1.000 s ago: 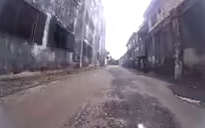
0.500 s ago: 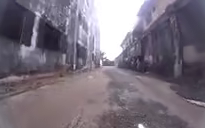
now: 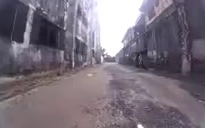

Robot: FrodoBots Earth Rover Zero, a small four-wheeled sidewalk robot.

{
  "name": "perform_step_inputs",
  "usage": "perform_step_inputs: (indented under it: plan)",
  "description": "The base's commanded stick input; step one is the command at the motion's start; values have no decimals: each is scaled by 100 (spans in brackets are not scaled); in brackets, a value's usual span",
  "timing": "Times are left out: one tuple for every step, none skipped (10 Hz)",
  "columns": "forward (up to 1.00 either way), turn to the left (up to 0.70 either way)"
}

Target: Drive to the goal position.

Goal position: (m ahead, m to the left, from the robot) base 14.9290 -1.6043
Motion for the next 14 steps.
perform_step_inputs:
  plan:
    - [70,-35]
    - [70,-35]
    - [70,0]
    - [70,0]
    - [70,0]
    - [70,0]
    - [70,0]
    - [70,0]
    - [70,0]
    - [70,0]
    - [70,0]
    - [70,0]
    - [70,0]
    - [70,0]
